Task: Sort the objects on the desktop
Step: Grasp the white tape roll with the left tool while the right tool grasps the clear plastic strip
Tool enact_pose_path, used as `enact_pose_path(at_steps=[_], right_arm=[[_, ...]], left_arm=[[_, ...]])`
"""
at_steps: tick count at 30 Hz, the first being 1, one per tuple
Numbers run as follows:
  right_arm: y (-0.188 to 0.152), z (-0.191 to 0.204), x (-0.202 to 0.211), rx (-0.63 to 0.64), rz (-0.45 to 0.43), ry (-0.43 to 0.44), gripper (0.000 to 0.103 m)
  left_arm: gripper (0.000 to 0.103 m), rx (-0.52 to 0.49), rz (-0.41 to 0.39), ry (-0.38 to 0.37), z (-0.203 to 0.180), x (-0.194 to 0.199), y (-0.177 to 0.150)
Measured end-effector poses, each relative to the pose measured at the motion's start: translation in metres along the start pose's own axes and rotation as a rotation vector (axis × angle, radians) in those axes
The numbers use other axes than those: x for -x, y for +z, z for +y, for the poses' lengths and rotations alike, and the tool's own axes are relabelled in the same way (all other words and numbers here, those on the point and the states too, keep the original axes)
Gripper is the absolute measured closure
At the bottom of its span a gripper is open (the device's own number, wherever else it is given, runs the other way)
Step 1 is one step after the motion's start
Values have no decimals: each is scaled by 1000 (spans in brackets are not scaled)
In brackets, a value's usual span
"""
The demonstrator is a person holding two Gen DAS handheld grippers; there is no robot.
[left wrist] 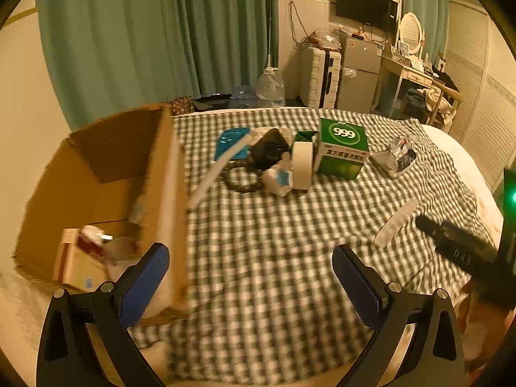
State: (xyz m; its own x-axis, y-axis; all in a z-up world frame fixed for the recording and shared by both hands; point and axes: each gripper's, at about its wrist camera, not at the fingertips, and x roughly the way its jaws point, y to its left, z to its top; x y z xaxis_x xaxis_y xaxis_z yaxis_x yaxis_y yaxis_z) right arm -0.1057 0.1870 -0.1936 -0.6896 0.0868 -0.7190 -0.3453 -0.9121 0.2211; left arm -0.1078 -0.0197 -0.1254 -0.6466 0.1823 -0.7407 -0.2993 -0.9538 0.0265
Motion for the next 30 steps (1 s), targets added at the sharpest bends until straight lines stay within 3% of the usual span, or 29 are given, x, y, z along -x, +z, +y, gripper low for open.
enact_pose_path(at_steps=[7,17,26,28,30], right_arm=[[0,-26,-35,-61,43,3,28],[6,-41,-96,-146,106,-21,28],[6,-30,-104,-92,42,-77,26],[5,-27,-103,-76,16,-112,32],[4,-22,-104,-47,15,-170,41]], left_arm=[[0,37,10,18,-27,-62,22],[0,-25,-16,17,-50,-140,60],[0,-115,-90,54,-62,-176,76],[4,-143,-94,53,-65,-176,76],[25,-158,-90,44,-67,-175,76]])
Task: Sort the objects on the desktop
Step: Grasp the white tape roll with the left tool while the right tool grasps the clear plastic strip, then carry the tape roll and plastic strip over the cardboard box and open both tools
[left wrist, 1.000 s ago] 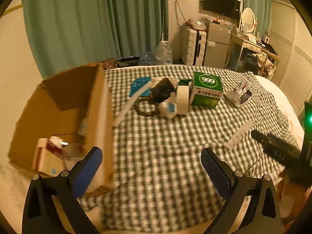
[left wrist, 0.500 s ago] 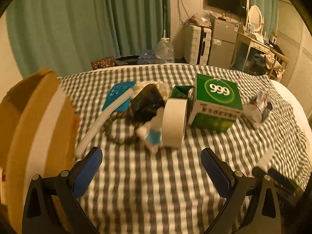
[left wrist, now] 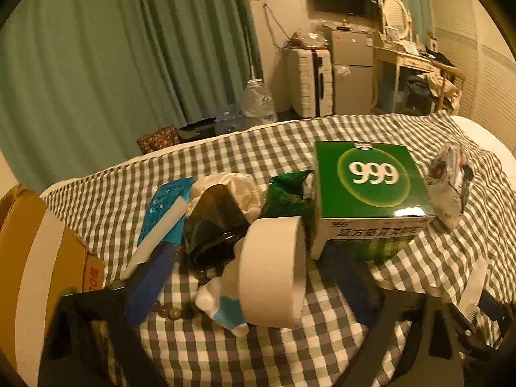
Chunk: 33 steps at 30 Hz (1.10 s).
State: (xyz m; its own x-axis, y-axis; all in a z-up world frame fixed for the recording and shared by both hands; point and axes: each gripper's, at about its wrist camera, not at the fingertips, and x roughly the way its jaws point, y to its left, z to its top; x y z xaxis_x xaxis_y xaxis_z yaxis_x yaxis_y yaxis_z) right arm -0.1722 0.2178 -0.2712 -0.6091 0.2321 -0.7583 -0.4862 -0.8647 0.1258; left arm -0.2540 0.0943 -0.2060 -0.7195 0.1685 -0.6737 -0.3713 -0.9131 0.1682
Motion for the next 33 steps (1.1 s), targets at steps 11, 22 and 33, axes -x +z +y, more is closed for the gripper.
enact_pose_path(at_steps=[11,22,33], right_arm=[[1,4,1,77,2,-128,73],[11,17,44,113,-81,-12,99],[15,13,96,87,-120,136,99]], left_arm=[[75,29,79,-15,11,5,-13],[78,39,47,-43,22,61,-24],[78,86,-5,-99,32,119,-23]])
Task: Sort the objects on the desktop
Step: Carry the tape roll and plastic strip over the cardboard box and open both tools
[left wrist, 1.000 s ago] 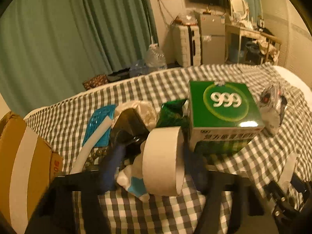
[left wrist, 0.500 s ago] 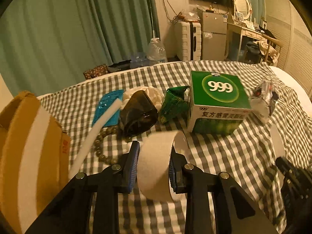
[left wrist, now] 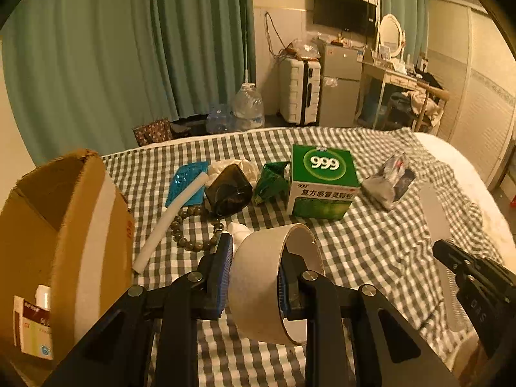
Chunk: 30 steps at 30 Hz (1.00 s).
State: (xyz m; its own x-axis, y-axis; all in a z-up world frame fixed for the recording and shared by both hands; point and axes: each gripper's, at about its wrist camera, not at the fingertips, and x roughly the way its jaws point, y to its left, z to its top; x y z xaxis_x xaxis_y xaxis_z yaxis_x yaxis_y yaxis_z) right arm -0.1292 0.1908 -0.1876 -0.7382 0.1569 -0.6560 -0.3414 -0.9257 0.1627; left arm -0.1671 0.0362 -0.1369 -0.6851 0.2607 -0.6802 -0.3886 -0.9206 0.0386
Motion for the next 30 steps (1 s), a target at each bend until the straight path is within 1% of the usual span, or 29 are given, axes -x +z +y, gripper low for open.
enact_pose_path(at_steps=[3,7,9,12,17,21,23,27,30], right_arm=[[0,-2,9,-6,-5,-2,99],[-1,5,21,15,-16,5,99],[-3,10,27,34,-23,8,99],[-4,15,36,47,-26,30,99],[1,21,52,43,-37,66,99],[5,30,66,23,-41,108,99],[7,40,74,46,-46,117,99],[14,61,87,66,-52,143,99],[19,83,96,89,-60,171,99]], left_arm=[[78,0,-6,-26,5,16,3],[78,13,-24,-9,13,31,4],[78,33,-33,-14,18,39,4],[78,53,-42,-25,24,50,5],[78,40,-59,-29,32,70,10],[78,43,-61,-66,46,84,16],[78,57,-63,-75,55,90,20],[78,71,-62,-58,78,107,30],[78,87,-71,-64,98,120,39]])
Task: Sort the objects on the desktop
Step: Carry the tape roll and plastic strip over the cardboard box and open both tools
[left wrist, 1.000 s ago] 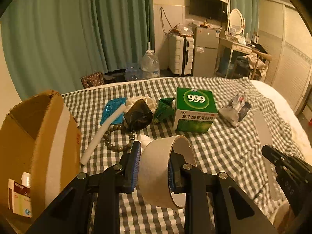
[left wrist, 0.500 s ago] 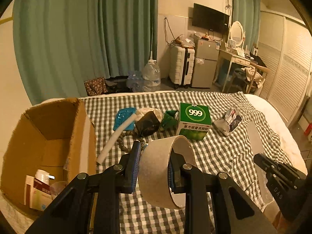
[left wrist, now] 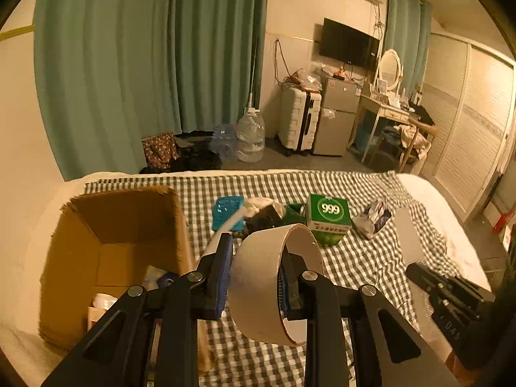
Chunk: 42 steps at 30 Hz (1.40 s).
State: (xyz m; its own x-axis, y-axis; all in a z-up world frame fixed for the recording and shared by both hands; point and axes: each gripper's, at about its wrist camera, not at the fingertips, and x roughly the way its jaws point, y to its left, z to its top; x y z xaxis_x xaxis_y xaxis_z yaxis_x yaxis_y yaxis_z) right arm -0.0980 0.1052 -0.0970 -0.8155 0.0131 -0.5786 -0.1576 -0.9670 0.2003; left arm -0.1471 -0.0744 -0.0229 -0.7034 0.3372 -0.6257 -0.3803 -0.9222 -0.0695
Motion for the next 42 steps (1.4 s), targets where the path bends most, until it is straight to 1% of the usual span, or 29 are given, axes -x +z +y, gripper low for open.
enact_pose_path(at_steps=[2,4,6,8,12,15,21,25,28,30,33,34,35,36,37,38,39,40,42], right_arm=[[5,15,1,24,-4,18,99],[11,34,5,45,-14,47,99],[17,52,10,51,-41,85,99],[23,68,10,60,-37,124,99],[32,106,5,81,-23,204,99],[32,136,-7,119,-1,239,99],[24,188,-35,186,52,285,99],[17,214,-62,200,102,303,99],[13,227,-78,215,128,304,99],[11,234,-88,228,140,299,99],[16,238,-99,208,144,290,99],[18,238,-100,198,139,285,97],[20,240,-104,197,142,279,92],[23,242,-106,199,148,270,63],[25,242,-108,194,151,255,46],[28,240,-108,174,136,243,25],[31,236,-104,152,108,239,24],[34,234,-101,141,95,238,24],[39,229,-100,139,99,241,24]], left_arm=[[78,-5,-3,18,10,7,6],[78,-12,7,71,22,15,10],[78,5,22,85,33,21,10],[78,27,24,100,48,27,8],[78,33,2,143,70,34,3],[78,67,2,162,92,33,-3],[78,126,9,224,140,28,-21],[78,153,20,238,165,21,-32],[78,154,23,242,173,18,-37],[78,159,21,231,175,15,-39],[78,155,28,222,176,12,-43],[76,153,30,229,176,12,-45],[69,150,34,237,176,11,-45],[45,146,44,248,175,10,-46],[32,143,51,267,175,9,-46],[10,143,52,324,175,9,-47],[4,142,39,357,174,11,-49],[4,139,30,368,172,13,-50],[4,125,38,362,169,12,-52]])
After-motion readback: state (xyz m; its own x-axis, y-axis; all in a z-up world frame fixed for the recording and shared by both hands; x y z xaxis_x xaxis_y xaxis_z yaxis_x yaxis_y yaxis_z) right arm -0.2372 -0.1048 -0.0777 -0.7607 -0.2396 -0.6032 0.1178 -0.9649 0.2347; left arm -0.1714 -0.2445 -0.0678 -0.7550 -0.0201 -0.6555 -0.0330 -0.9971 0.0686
